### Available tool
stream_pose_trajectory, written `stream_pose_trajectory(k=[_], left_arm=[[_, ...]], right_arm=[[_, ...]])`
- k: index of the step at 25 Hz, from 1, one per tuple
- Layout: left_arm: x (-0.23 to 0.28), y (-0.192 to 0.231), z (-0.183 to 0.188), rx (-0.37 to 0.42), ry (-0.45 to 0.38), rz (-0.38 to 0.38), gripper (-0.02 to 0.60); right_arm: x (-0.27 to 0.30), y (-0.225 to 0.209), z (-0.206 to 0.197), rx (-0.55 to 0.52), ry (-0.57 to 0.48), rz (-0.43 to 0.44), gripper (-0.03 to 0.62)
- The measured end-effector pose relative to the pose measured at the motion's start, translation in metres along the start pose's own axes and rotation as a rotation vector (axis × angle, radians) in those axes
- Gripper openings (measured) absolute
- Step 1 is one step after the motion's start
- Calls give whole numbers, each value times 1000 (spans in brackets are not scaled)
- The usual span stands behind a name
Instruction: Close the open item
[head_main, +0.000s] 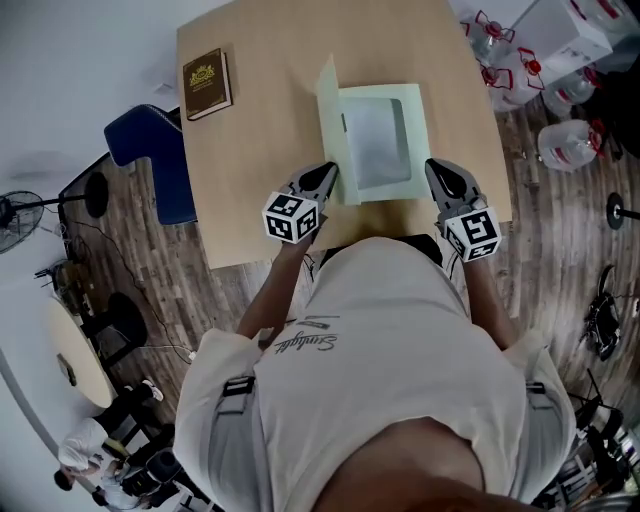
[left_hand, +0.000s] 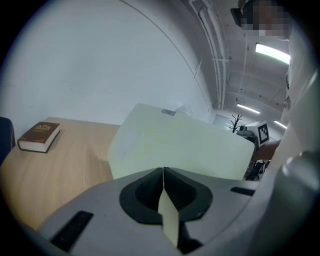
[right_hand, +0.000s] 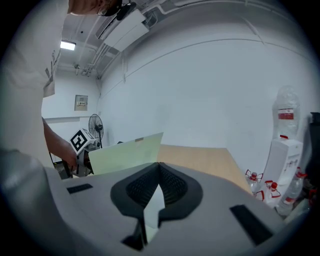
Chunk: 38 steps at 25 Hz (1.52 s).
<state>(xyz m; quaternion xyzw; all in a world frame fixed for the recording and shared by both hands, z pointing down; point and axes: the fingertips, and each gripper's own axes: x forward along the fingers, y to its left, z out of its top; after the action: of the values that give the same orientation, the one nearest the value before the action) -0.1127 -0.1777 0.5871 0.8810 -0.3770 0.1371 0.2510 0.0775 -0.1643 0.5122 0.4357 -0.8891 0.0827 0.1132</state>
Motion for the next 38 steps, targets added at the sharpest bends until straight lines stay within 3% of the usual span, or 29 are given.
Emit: stream_pose_trajectory(k=[13, 26, 38], left_arm=[[54, -30, 0, 80, 66, -45, 15], [90, -32, -9, 50, 137, -88, 17], [125, -45, -32, 90, 228, -95, 15]], right_arm=[[-29, -46, -25, 84, -6, -67, -5], [-31, -64, -37, 121, -3, -84, -5], [-43, -83, -58, 149, 30, -101, -5]])
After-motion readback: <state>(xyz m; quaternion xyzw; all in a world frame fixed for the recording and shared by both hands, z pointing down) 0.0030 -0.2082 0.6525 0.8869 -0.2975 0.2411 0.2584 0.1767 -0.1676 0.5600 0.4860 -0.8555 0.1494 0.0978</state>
